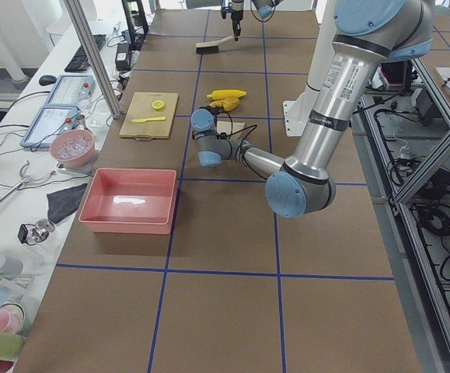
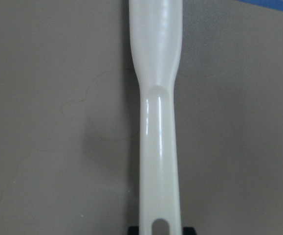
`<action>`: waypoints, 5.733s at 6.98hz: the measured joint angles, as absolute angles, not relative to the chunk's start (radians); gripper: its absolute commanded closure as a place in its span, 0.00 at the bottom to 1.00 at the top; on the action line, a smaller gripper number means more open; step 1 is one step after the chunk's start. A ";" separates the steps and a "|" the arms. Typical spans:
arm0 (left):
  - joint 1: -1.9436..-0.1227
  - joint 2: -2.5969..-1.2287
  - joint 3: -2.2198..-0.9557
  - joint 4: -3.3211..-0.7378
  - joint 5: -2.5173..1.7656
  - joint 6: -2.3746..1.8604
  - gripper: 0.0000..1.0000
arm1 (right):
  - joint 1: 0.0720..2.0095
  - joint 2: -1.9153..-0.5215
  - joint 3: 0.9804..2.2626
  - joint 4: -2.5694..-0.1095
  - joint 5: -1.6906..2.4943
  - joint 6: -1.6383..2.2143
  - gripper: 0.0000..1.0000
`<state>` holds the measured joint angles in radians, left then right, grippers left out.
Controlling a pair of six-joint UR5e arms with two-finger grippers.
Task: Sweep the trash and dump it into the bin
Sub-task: 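Grasp the white dustpan handle with the left gripper while the right grasps the brush, then carry the brush with the right gripper toward the ginger, potato and corn, then sweep the potato, ginger and corn into the dustpan with the right gripper's brush, then push the corn cob farther into the dustpan with the brush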
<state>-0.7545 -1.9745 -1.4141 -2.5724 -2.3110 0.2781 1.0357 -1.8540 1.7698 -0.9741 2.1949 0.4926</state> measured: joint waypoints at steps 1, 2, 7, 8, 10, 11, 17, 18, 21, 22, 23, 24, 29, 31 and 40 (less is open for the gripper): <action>-0.740 -1.979 -1.409 -2.571 -2.303 0.277 0.03 | 1.039 -1.853 1.770 -0.974 2.198 0.492 1.00; -0.724 -1.985 -1.406 -2.570 -2.288 0.275 0.03 | 1.045 -1.854 1.781 -0.976 2.204 0.492 1.00; -0.702 -1.994 -1.405 -2.576 -2.273 0.269 0.03 | 0.793 -1.846 2.100 -1.133 2.168 0.725 1.00; -0.702 -1.992 -1.405 -2.583 -2.274 0.258 0.03 | 0.658 -1.835 2.168 -1.157 2.101 0.887 1.00; -0.704 -1.983 -1.406 -2.605 -2.277 0.234 0.04 | 0.487 -1.747 2.226 -1.219 2.020 1.158 1.00; -0.705 -1.980 -1.407 -2.610 -2.278 0.227 0.04 | 0.450 -1.654 2.237 -1.300 2.007 1.244 1.00; -0.704 -1.974 -1.374 -2.690 -2.278 0.163 0.04 | 0.263 -1.442 2.233 -1.518 1.887 1.349 1.00; -0.703 -1.975 -1.372 -2.691 -2.278 0.160 0.04 | 0.242 -1.422 2.220 -1.526 1.874 1.349 1.00; -0.702 -1.982 -1.371 -2.691 -2.277 0.151 0.04 | 0.231 -1.236 2.139 -1.637 1.865 1.347 1.00; -0.701 -1.984 -1.370 -2.691 -2.277 0.148 0.04 | 0.228 -1.196 2.124 -1.657 1.865 1.348 1.00; -0.701 -1.985 -1.370 -2.691 -2.276 0.146 0.04 | 0.222 -1.167 2.110 -1.664 1.864 1.348 1.00; -0.701 -1.985 -1.370 -2.691 -2.276 0.146 0.04 | 0.217 -1.132 2.085 -1.666 1.864 1.349 1.00; -0.701 -1.986 -1.370 -2.690 -2.274 0.144 0.04 | 0.205 -1.006 2.014 -1.679 1.873 1.382 1.00; -0.701 -1.986 -1.367 -2.689 -2.273 0.144 0.04 | 0.228 -1.000 2.051 -1.739 1.904 1.385 1.00; -0.700 -1.988 -1.362 -2.689 -2.272 0.144 0.04 | 0.415 -1.063 2.019 -1.854 1.916 1.073 1.00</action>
<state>-0.7000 -1.9880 -1.3621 -2.6891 -2.2718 0.1442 0.4145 -1.0631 2.0187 -1.8539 1.9161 1.0731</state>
